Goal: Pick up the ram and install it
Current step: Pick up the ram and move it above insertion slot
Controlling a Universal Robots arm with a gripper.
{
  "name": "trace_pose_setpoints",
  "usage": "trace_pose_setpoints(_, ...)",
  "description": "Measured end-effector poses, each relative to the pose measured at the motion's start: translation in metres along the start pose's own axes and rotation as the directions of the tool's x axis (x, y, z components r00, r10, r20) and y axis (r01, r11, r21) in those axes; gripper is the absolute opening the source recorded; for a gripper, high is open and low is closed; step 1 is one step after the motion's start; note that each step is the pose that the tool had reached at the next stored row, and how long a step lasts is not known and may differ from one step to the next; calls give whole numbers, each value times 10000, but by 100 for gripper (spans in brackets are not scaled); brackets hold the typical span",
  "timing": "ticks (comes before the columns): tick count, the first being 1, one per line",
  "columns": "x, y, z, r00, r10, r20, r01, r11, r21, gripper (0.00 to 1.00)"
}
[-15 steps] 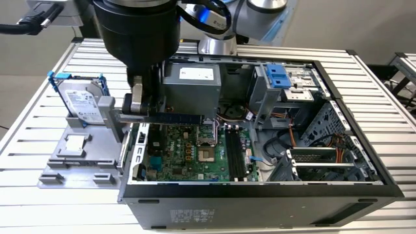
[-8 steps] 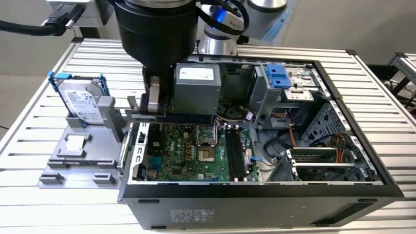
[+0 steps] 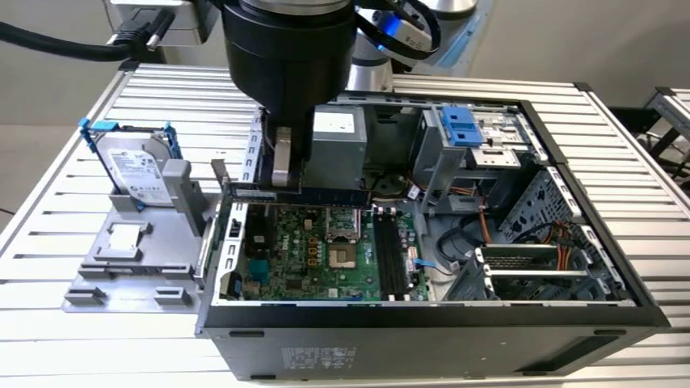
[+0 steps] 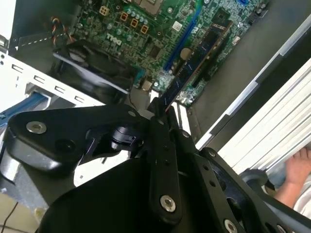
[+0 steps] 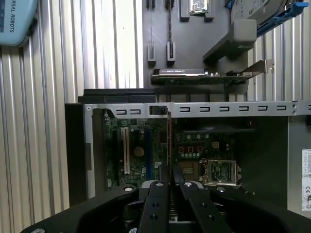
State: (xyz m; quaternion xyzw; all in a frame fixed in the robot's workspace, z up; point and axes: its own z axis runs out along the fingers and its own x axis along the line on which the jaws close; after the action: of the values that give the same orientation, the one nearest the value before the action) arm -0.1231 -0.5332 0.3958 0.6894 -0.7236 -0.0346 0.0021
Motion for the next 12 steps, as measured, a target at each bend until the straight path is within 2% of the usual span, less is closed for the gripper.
trace_pose_setpoints(12,-14,-274,-14,10000,1,0,-1,10000,0,0)
